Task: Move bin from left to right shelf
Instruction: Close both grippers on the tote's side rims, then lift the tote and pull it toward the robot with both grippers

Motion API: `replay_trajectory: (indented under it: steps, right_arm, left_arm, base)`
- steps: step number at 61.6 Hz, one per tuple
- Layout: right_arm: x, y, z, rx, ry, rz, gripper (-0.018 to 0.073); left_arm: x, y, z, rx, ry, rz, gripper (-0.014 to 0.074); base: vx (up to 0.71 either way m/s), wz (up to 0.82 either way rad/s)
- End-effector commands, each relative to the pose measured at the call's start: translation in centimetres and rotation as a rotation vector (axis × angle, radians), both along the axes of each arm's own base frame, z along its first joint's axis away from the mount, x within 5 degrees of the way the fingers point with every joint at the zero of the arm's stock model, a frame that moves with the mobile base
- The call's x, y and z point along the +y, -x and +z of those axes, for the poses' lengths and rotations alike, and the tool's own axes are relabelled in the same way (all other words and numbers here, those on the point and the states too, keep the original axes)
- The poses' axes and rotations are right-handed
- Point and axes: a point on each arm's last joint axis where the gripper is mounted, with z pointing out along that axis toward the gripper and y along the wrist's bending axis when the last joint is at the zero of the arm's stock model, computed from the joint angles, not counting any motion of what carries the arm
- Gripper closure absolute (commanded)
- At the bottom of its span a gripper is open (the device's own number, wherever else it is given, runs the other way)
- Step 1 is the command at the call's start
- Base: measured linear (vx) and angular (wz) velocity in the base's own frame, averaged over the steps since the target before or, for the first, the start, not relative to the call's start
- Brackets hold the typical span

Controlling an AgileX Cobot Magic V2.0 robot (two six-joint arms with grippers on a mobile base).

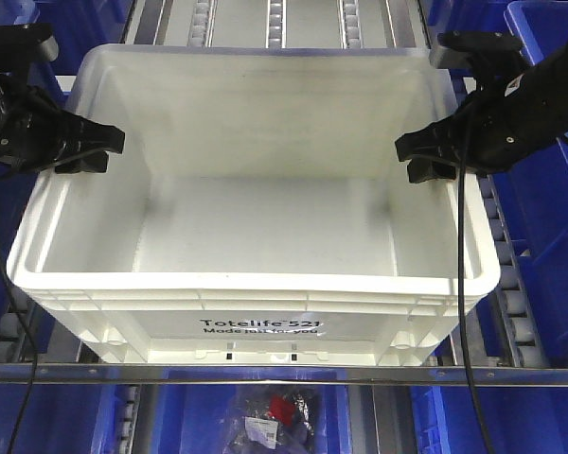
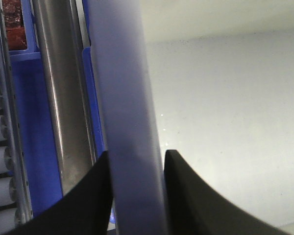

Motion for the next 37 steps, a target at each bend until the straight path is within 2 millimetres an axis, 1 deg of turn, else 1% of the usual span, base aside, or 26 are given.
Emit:
replay_trajectory:
  steps: [1,23,37]
  right_arm:
    - [-0.3,0.9,3.7,-0.156,-0.03,-0.011,0.0566]
    - [-0.8,3.4,6.8,-0.241,-0.052,-0.007,0.0564]
    - [-1.0,4.8,8.1,-0.273,-0.058,-0.003,0.0564]
  left_arm:
    - [-0.2,0.8,3.3,-0.143,0.045,-0.012,0.0605]
    - [0.3,3.4,6.3,-0.23,0.063,-0.018,0.0604]
    - [0.7,5.2,8.1,-0.292,0.077,-0.019,0.0604]
  base:
    - [0.0,0.0]
    - [0.0,0.0]
    - [0.0,0.0]
